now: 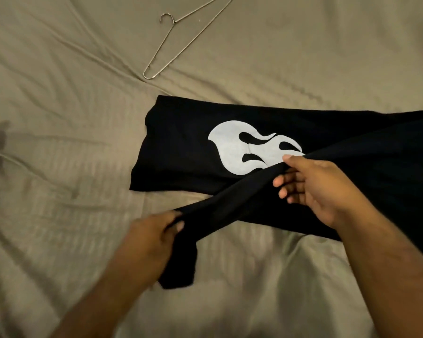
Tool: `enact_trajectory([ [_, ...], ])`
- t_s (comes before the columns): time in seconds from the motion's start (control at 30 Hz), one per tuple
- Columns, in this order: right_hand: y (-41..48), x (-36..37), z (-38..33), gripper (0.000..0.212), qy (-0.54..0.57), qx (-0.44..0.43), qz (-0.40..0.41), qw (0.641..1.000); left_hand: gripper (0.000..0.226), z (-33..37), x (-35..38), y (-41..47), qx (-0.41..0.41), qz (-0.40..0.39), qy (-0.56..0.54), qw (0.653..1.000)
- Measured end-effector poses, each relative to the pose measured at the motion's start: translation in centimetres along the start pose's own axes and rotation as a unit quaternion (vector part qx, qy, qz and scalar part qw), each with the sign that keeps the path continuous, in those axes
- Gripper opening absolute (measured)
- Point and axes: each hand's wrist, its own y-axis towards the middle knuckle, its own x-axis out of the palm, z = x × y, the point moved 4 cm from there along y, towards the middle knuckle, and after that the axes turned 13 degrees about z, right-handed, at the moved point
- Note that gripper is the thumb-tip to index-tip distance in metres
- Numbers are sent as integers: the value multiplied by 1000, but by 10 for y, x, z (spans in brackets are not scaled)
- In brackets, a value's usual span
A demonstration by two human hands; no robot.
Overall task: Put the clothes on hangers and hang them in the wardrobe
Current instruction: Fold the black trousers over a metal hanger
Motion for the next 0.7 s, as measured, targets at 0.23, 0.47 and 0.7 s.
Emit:
enact_trajectory([
  [0.23, -2, 0, -20, 31, 46, -25, -21, 998, 7, 61, -134, 147, 118, 40, -47, 991],
  [0.47, -20, -8, 11, 18, 23, -56, 45, 997, 70, 1, -75, 218, -93, 149, -51, 983],
  [0.7, -18, -25, 76, 66, -425, -356, 157, 817, 89, -19, -9, 150, -141, 155, -87, 974],
])
